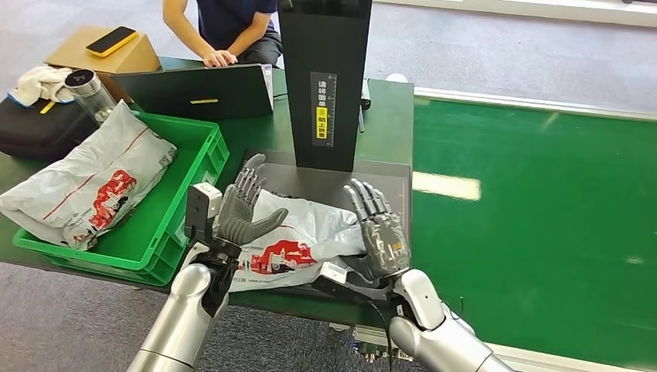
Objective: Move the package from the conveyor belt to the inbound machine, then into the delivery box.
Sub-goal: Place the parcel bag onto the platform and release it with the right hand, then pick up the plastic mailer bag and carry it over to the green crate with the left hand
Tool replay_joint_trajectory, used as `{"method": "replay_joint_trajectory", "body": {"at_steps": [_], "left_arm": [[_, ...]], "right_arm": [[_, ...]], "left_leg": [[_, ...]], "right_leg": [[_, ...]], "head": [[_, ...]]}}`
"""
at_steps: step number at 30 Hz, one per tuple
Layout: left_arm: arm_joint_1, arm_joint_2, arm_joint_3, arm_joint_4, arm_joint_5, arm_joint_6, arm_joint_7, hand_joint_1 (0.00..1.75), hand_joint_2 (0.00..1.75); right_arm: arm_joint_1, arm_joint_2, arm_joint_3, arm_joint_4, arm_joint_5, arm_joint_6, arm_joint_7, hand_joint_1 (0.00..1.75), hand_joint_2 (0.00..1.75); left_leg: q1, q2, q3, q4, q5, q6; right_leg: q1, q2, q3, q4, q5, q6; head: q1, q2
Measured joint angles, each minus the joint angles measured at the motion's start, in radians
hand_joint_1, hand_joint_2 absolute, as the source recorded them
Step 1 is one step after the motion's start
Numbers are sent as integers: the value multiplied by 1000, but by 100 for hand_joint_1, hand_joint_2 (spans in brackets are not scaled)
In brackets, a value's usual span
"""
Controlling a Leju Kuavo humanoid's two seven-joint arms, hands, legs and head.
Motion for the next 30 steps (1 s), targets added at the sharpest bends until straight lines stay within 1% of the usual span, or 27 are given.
{"method": "replay_joint_trajectory", "body": {"at_steps": [4, 9, 11, 12, 14, 16, 17, 19, 20, 22, 26, 28, 30], "left_arm": [[4, 1, 0, 0, 0, 2, -1, 0, 175], [4, 2, 0, 0, 0, 3, -1, 0, 175], [5, 2, 0, 0, 1, 5, -1, 0, 175], [5, 2, 0, 0, 1, 7, -1, 0, 175], [8, 2, 0, 0, 2, 14, 0, 0, 175], [14, 2, 0, -1, 3, 21, 0, 0, 175], [16, 2, 0, -2, 3, 24, 1, 0, 175], [21, 2, 0, -7, 4, 29, 2, 0, 175], [23, 3, 0, -10, 4, 30, 4, 0, 175], [25, 4, 1, -15, 3, 29, 8, 0, 175], [26, 6, 2, -25, -7, 18, 11, 0, 175], [26, 7, 2, -27, -14, 13, 12, 0, 175], [25, 7, 3, -32, -20, 10, 16, 0, 175]], "right_arm": [[22, -9, -56, -21, -12, -11, -5, 0, 175], [34, -11, -78, -34, -14, -12, -5, 0, 175], [40, -11, -86, -40, -34, -12, -16, 0, 175], [47, -12, -95, -49, -76, -4, -40, 0, 175], [77, -10, -132, -87, -240, 45, -121, 0, 175], [118, -5, -189, -142, -431, 119, -202, 0, 175], [138, -1, -224, -169, -507, 152, -228, 0, 175], [170, 7, -295, -222, -621, 221, -256, 0, 175], [182, 9, -330, -244, -669, 271, -261, 0, 175], [203, 12, -392, -277, -750, 417, -265, 0, 175], [244, 17, -476, -299, -852, 787, -284, 0, 175], [257, 19, -493, -300, -902, 927, -303, 0, 175], [265, 24, -509, -303, -950, 1025, -318, 0, 175]], "left_leg": [[0, 0, 0, 0, 0, 0], [0, 0, 0, 0, 0, 0], [0, 0, 0, 0, 0, 0], [0, 0, 0, 0, 0, 0], [0, 0, 0, 0, 0, 0], [0, -1, -1, 0, 0, 0], [0, -1, -1, 0, 0, 0], [0, -1, -1, 0, 0, 0], [0, -1, -1, 0, 0, 0], [0, -1, -1, 0, 0, 0], [0, -1, -1, 0, 0, 0], [0, -1, -1, 0, 0, 0], [0, 0, -1, 0, 0, 0]], "right_leg": [[0, 0, 0, 0, 0, 0], [0, 0, 0, 0, 0, 0], [0, 0, 0, 0, 0, 0], [0, 0, 0, 0, 0, 0], [0, 0, 0, 0, 0, 0], [0, 0, 0, 0, 0, 0], [0, 0, -1, 0, 0, 0], [0, 0, -1, 0, 0, 0], [0, 0, -1, 0, 0, 0], [0, 0, -1, 0, 0, 0], [0, 0, -1, 0, 0, 0], [0, 0, -1, 0, 0, 0], [0, 0, -1, 0, 0, 0]], "head": [[0, 0], [0, 0], [0, 0], [0, 0], [0, 0], [0, 0], [0, 0], [0, 0], [0, 0], [0, 0], [0, 0], [0, 0], [0, 0]]}}
